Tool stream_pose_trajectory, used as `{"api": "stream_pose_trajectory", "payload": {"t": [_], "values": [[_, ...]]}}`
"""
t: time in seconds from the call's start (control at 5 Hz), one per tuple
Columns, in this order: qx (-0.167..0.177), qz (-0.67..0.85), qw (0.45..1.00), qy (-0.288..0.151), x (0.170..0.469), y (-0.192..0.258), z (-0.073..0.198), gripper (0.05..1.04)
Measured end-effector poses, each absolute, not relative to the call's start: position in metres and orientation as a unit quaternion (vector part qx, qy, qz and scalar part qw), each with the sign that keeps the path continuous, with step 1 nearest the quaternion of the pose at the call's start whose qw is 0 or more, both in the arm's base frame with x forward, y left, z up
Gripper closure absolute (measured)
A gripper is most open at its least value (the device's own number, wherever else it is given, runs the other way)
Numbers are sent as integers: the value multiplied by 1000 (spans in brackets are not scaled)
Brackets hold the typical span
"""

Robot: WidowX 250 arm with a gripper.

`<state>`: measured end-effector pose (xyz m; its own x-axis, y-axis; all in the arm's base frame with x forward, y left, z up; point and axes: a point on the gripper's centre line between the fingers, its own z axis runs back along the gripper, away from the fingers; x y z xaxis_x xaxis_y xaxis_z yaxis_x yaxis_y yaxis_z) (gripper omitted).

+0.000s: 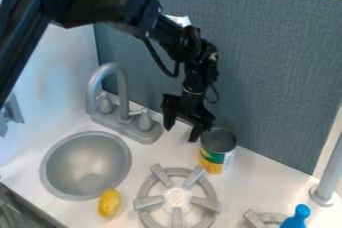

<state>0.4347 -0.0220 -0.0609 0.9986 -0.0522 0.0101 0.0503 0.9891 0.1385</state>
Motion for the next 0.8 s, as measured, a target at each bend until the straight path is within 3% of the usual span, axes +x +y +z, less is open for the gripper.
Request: {"api": "stream_pose_trajectory", "payload": {"t": [0.6, 0.8], "values": [[5, -118, 993, 16, 406, -84, -76, 85], [-8, -148, 989, -4, 404, -105, -59, 85]]}}
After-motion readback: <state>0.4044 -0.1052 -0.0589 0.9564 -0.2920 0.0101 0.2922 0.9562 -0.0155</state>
